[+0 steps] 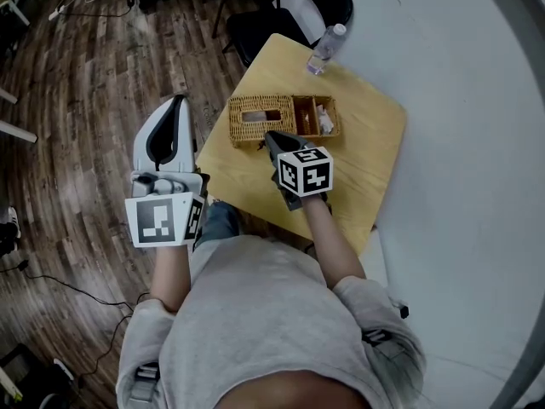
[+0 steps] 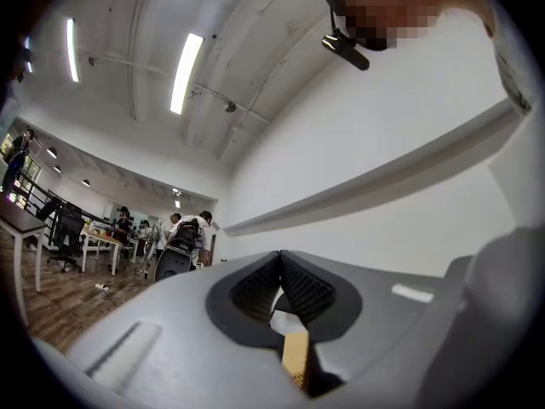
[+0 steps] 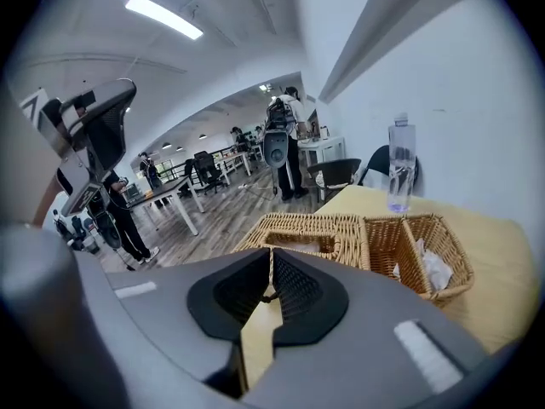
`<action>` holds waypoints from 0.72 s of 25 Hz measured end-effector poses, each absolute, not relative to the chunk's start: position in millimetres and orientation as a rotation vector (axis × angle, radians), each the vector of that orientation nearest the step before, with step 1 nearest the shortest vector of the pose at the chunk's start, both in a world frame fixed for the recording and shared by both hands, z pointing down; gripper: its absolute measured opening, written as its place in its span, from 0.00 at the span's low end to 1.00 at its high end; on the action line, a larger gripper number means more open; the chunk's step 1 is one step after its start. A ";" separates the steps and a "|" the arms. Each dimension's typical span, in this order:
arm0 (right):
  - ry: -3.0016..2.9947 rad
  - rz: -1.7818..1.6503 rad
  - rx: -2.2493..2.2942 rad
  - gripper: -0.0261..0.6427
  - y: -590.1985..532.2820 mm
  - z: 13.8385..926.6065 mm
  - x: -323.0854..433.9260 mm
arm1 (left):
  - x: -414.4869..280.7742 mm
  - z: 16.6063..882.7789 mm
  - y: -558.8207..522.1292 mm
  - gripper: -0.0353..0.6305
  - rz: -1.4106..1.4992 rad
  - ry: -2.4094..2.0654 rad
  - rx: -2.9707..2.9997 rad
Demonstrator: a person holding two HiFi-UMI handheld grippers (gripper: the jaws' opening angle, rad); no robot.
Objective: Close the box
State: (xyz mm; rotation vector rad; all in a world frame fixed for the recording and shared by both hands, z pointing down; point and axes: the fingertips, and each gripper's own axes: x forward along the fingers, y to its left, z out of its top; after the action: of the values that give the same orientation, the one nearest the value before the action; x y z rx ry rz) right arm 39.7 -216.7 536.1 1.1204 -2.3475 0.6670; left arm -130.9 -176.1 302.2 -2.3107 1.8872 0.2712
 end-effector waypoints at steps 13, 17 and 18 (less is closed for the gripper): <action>-2.534 0.388 1.369 0.04 -212.7 435.8 80.7 | -93.2 282.7 -167.4 0.14 0.289 1.809 -2.336; -2.577 0.285 1.421 0.04 -207.6 407.1 90.6 | -84.2 279.5 -165.7 0.14 0.289 1.792 -2.347; -2.589 0.268 1.433 0.05 -206.3 399.9 92.6 | -82.1 278.4 -165.4 0.14 0.290 1.787 -2.350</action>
State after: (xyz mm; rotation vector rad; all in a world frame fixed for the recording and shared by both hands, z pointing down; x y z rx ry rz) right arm 92.6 -206.3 399.9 1.4326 -2.5890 0.2683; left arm -82.1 -165.4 278.4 -2.3499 1.7868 0.2899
